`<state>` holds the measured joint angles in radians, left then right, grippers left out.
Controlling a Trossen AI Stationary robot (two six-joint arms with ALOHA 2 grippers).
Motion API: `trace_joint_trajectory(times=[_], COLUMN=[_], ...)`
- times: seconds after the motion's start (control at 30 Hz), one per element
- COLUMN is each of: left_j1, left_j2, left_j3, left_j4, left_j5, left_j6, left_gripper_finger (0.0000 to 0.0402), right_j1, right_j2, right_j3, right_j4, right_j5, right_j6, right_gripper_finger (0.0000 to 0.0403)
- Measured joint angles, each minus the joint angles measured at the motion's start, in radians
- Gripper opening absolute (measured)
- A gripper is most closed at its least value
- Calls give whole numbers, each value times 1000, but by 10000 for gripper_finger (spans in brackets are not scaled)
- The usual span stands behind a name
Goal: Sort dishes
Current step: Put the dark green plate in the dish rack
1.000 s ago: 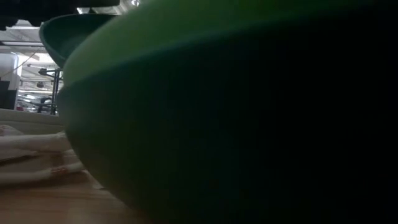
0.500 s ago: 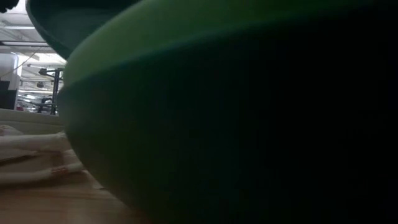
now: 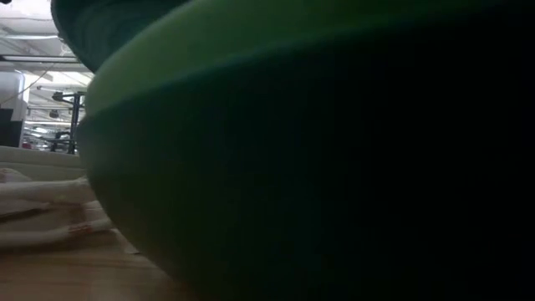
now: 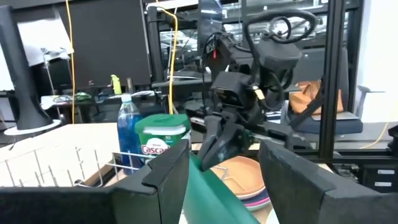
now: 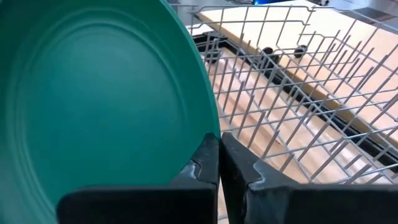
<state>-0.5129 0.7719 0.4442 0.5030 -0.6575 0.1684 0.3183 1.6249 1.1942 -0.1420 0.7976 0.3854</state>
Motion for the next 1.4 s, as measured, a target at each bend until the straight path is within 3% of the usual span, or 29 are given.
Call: trace_joint_trajectory(times=[0.23, 0.5, 0.7, 1.13, 1.4], left_j1=[1, 1, 1, 1, 1], left_j2=[1, 1, 1, 2, 2], left_j3=[0, 0, 0, 0, 0], left_j4=[1, 2, 1, -156, -156], left_j5=[-17, -177, -274, -290, -334], left_j6=[31, 151, 154, -27, -42], left_gripper_finger=[184, 184, 184, 184, 184], right_j1=[-42, -60, -59, -58, -58], right_j2=[0, 0, 0, 0, 0], right_j3=[0, 0, 0, 0, 0], right_j4=[60, 97, 102, 190, 196], right_j5=[-2, -18, -3, -3, -39], right_j6=[-28, -54, -55, -132, -133], right_gripper_finger=[2, 3, 3, 4, 4])
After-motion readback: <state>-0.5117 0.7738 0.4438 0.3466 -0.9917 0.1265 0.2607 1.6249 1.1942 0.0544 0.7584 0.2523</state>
